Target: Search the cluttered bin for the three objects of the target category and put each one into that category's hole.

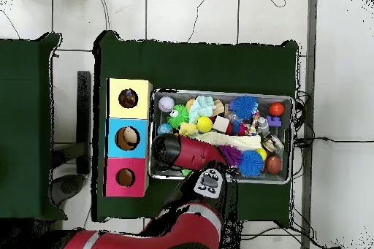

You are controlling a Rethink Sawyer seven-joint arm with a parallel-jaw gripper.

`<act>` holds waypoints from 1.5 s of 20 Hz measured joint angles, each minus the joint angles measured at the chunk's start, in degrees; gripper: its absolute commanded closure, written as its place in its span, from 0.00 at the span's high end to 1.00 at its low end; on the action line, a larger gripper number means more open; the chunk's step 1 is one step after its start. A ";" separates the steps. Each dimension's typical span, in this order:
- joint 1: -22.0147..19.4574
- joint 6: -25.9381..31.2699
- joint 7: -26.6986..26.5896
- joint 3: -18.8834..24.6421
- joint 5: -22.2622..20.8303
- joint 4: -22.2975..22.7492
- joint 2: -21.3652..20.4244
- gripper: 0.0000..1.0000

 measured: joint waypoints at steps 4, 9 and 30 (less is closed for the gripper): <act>-2.00 -2.66 0.00 2.17 -1.03 1.34 -0.87 1.00; -2.96 -3.95 0.00 3.57 -1.70 2.63 -1.94 1.00; -2.90 -6.81 0.00 3.87 -4.42 2.65 -2.31 0.00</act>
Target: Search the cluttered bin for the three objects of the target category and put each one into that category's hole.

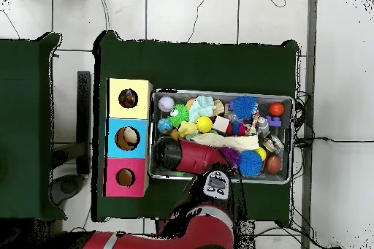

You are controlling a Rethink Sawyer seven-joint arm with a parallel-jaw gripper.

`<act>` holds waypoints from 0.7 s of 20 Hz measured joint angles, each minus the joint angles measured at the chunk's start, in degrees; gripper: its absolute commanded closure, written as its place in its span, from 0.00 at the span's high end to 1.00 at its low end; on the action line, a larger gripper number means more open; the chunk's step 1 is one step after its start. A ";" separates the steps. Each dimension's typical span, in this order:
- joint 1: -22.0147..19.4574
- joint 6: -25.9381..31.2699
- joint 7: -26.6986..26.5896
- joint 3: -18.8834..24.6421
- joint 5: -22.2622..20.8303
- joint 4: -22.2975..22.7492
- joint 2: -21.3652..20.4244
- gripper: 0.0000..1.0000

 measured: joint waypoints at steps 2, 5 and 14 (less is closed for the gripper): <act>0.11 -0.31 0.00 -0.04 -0.45 -0.01 -0.01 0.00; 0.83 -0.21 0.00 -0.43 -0.53 -0.01 -0.16 0.00; 5.37 10.67 0.00 -2.78 -0.55 -2.11 -3.44 0.00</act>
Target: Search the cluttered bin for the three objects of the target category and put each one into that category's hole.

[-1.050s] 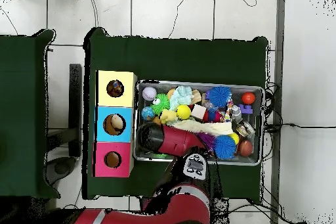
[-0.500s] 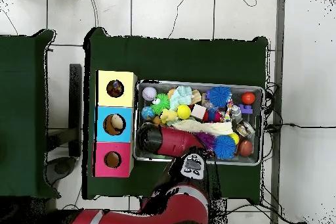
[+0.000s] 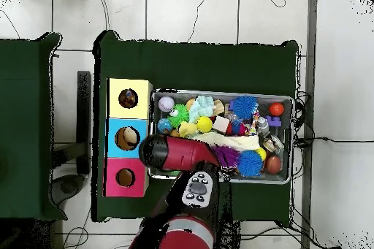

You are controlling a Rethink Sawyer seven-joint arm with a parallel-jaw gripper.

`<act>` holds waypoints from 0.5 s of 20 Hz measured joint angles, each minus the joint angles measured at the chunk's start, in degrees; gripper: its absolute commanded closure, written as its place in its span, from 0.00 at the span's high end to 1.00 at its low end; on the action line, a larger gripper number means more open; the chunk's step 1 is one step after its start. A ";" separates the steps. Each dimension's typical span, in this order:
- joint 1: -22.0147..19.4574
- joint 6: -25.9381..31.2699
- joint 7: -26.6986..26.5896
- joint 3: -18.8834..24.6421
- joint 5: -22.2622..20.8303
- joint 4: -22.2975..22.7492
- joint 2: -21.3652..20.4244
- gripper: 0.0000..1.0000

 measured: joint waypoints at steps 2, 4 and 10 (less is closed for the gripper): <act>0.88 4.52 0.00 -0.69 -0.02 -1.39 -0.72 0.00; 1.63 10.13 0.00 -1.40 -0.04 -3.54 -1.39 0.00; 2.24 19.75 0.00 -2.63 -0.11 -9.14 -2.53 0.00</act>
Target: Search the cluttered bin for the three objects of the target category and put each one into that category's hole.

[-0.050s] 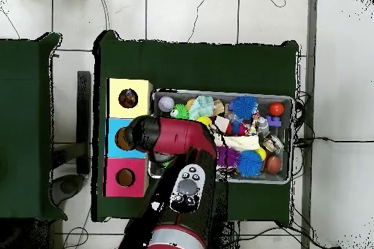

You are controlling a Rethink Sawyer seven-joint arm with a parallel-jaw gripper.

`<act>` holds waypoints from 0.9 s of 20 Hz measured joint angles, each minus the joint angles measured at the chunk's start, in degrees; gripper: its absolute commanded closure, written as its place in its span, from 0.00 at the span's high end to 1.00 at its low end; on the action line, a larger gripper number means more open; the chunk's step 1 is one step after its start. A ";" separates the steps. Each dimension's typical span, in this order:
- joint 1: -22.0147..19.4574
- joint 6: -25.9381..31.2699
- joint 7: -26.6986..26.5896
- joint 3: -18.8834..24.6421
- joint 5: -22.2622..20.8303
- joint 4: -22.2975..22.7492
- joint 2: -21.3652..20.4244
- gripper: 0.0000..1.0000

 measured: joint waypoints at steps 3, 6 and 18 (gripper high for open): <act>-0.09 1.49 0.00 -0.32 -0.02 -2.96 -0.59 0.00; -0.39 1.49 0.00 -0.31 -0.14 -5.37 -0.95 0.00; -5.66 1.52 0.00 -0.18 -5.72 -15.34 -1.17 0.00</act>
